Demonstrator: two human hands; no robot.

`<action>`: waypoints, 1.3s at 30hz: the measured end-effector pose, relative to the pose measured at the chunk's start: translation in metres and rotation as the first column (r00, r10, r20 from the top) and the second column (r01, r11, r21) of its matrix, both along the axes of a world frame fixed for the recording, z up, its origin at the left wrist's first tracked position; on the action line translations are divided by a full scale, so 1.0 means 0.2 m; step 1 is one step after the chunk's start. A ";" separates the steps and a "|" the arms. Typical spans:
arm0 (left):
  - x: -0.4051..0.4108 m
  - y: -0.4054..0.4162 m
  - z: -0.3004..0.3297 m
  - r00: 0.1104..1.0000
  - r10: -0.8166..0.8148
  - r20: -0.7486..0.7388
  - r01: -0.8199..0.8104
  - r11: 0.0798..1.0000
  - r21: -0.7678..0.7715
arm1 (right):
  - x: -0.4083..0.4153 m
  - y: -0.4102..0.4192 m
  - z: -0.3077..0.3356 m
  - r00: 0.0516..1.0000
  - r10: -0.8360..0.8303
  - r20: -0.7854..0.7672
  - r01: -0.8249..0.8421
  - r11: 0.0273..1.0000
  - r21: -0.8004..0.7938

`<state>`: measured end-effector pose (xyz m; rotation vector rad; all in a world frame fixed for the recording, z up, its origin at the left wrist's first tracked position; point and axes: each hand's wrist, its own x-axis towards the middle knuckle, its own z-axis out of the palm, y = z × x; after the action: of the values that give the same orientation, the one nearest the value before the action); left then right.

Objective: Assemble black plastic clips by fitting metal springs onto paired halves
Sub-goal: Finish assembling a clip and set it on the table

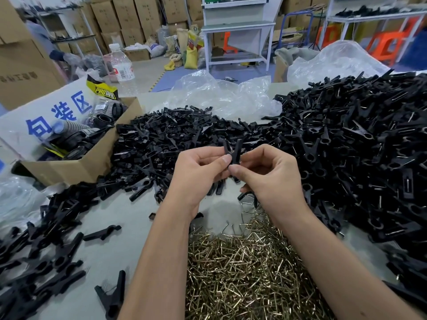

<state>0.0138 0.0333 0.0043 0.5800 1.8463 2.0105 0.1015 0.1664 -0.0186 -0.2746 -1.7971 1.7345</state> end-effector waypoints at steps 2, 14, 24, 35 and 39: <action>0.00 0.00 0.01 0.997 -0.047 -0.058 0.042 0.996 -0.073 | 0.00 0.00 0.00 0.999 -0.036 0.021 0.034 0.994 0.102; -0.07 -0.09 0.02 0.977 0.177 -0.117 -0.178 0.984 0.007 | 0.02 -0.04 0.06 0.939 0.093 0.331 -0.261 0.819 0.511; -0.09 -0.10 0.00 0.900 0.343 -0.268 -0.331 0.939 0.089 | 0.04 -0.20 0.09 0.711 0.209 0.671 -0.665 0.511 0.545; -0.12 -0.09 -0.02 0.911 0.206 -0.357 -0.221 0.975 0.000 | 0.06 -0.12 0.14 0.694 0.410 0.591 -0.677 0.651 0.344; -0.11 -0.09 -0.02 0.934 0.170 -0.313 -0.174 0.985 0.016 | 0.07 -0.04 0.16 0.751 0.447 0.486 -0.592 0.782 0.197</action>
<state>-0.0088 0.0154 -0.0005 0.7995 2.1594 2.1151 0.1164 0.1589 0.0129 0.0343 -2.6631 1.7650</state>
